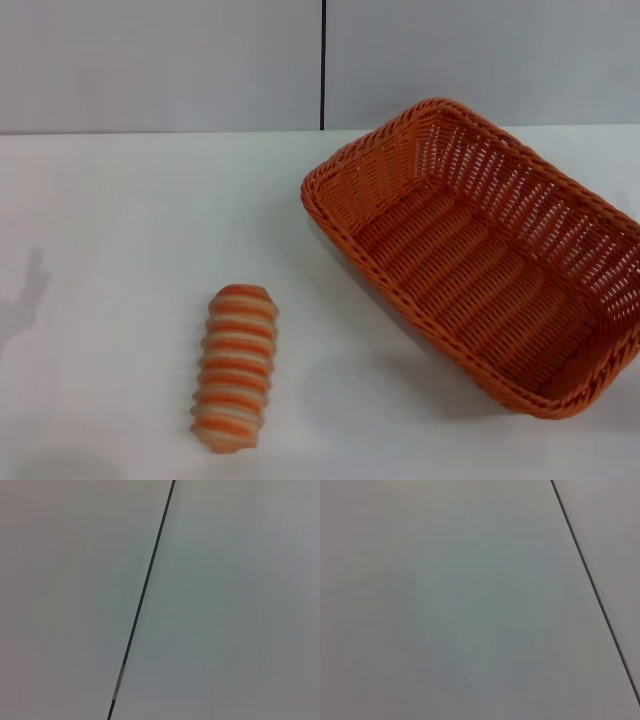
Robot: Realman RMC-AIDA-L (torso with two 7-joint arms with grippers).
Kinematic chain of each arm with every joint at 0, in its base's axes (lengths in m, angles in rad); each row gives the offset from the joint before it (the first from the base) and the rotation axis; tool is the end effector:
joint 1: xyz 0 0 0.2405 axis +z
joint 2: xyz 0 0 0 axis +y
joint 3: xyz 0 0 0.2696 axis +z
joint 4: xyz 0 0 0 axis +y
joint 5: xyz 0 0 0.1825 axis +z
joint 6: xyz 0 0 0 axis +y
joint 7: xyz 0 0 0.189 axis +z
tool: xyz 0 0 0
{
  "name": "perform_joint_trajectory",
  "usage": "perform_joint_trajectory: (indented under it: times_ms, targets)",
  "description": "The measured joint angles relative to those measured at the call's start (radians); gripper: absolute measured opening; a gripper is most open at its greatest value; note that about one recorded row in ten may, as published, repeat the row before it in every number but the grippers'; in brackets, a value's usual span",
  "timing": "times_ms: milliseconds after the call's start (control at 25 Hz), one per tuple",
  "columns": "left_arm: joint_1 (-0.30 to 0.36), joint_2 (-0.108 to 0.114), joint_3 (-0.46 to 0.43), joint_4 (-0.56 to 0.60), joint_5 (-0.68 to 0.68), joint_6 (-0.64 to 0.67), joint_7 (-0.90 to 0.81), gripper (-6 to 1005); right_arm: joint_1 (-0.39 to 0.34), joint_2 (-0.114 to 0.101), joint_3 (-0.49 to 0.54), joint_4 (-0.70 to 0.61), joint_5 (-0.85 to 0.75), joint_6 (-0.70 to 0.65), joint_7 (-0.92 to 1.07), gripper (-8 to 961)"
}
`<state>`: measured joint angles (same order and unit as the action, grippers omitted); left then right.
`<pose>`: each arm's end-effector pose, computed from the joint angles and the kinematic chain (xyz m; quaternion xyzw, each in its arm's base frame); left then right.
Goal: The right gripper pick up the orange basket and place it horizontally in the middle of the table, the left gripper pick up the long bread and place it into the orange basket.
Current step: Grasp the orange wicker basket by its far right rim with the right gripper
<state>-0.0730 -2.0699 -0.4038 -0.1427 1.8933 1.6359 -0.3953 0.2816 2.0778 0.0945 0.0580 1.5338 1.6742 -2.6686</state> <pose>-0.3587 0.2240 0.0293 -0.5931 -0.2853 -0.4085 0.6324 0.3110 0.2863 0.0320 -0.6293 0.2256 0.4720 0.5748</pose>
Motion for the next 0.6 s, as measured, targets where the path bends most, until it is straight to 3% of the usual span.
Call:
perform_joint_trajectory:
  times_ms: [600]
  targets:
    - [0.011,0.001,0.023,0.0,0.004,0.013,-0.001,830,-0.032,0.001,0.001,-0.029,-0.005,0.067,0.002,822]
